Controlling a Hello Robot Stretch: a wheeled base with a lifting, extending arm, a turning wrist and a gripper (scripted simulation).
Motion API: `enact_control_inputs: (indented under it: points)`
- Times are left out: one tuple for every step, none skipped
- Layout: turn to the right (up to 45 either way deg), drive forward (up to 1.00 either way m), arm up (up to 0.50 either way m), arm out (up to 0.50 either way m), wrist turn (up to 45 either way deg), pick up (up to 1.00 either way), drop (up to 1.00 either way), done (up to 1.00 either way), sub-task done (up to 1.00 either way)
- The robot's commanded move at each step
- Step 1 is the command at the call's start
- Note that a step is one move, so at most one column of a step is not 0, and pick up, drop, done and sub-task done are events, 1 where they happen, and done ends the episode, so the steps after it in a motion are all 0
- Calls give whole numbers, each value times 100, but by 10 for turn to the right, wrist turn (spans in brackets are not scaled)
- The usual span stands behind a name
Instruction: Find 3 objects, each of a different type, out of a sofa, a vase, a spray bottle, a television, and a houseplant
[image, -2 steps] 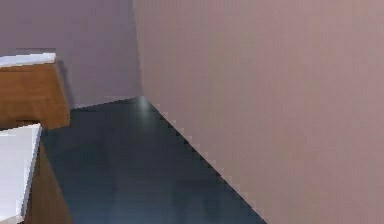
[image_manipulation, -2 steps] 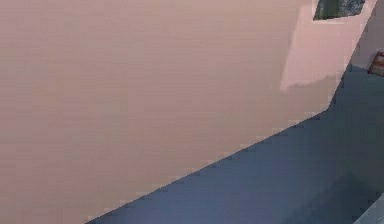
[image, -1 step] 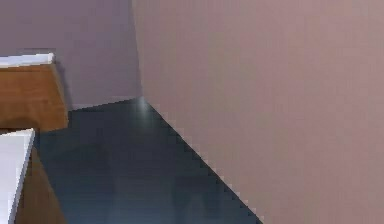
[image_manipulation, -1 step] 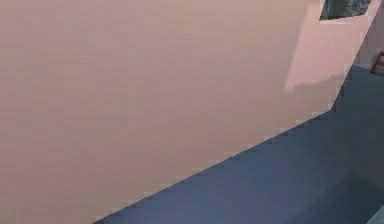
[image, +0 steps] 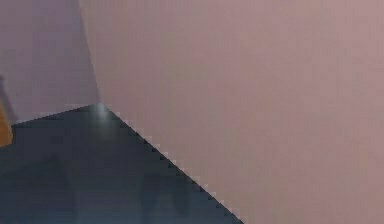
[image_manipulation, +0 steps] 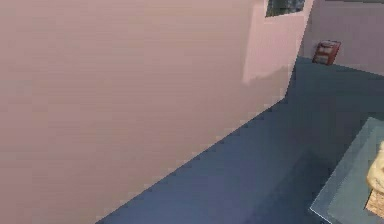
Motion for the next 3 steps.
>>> enact_control_inputs:
  points:
    - [30, 0, 0, 0, 0, 0, 0, 0, 0]
    - [0, 45, 0, 0, 0, 0, 0, 0, 0]
    - [-420, 0, 0, 0, 0, 0, 0, 0, 0]
